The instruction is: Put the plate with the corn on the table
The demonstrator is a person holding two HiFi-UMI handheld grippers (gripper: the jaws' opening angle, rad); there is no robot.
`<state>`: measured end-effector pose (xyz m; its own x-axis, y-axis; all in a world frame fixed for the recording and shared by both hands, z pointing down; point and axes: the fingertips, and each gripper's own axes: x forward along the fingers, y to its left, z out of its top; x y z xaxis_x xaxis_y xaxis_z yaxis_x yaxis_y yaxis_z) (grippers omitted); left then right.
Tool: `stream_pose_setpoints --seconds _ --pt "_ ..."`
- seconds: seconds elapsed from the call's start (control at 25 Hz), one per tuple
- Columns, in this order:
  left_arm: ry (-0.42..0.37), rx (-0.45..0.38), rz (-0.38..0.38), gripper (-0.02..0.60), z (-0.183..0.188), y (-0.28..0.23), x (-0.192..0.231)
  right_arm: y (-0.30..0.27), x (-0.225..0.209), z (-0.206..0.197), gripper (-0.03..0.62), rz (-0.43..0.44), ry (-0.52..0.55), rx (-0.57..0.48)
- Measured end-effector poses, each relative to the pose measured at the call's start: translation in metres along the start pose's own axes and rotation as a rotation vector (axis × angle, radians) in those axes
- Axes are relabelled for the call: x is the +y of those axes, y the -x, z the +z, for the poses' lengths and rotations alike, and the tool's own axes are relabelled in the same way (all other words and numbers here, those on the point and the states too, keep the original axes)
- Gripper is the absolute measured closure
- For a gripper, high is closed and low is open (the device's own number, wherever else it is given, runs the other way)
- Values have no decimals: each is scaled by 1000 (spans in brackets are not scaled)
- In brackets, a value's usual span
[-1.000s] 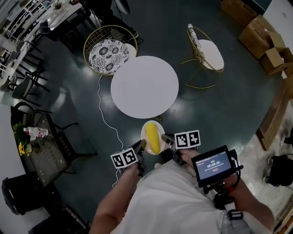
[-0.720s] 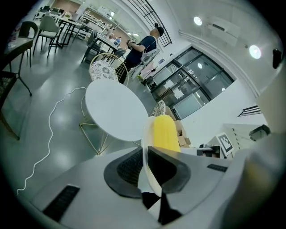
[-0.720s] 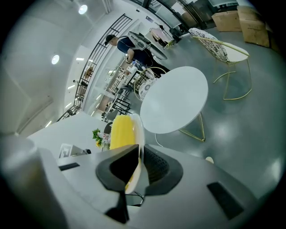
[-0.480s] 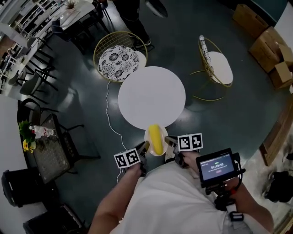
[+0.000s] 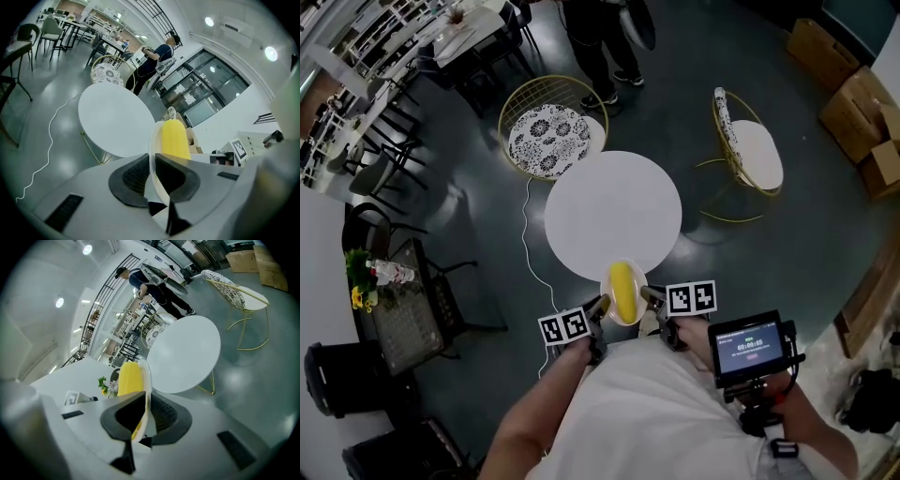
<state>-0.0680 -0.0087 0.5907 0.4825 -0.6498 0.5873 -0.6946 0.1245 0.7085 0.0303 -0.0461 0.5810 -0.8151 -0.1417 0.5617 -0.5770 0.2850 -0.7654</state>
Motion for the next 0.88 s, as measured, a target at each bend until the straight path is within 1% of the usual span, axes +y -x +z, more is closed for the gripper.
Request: stream_pose_setpoints --seconds 0.24,0.56,0.88 --pt "4 -1 16 538 2 0 -3 2 -1 2 548 12 -16 -1" --pt "-15 -7 34 539 19 0 -3 -4 4 15 548 48 -16 -14" --pt "-17 17 7 538 29 -15 -6 -3 -4 29 548 35 -28 -40"
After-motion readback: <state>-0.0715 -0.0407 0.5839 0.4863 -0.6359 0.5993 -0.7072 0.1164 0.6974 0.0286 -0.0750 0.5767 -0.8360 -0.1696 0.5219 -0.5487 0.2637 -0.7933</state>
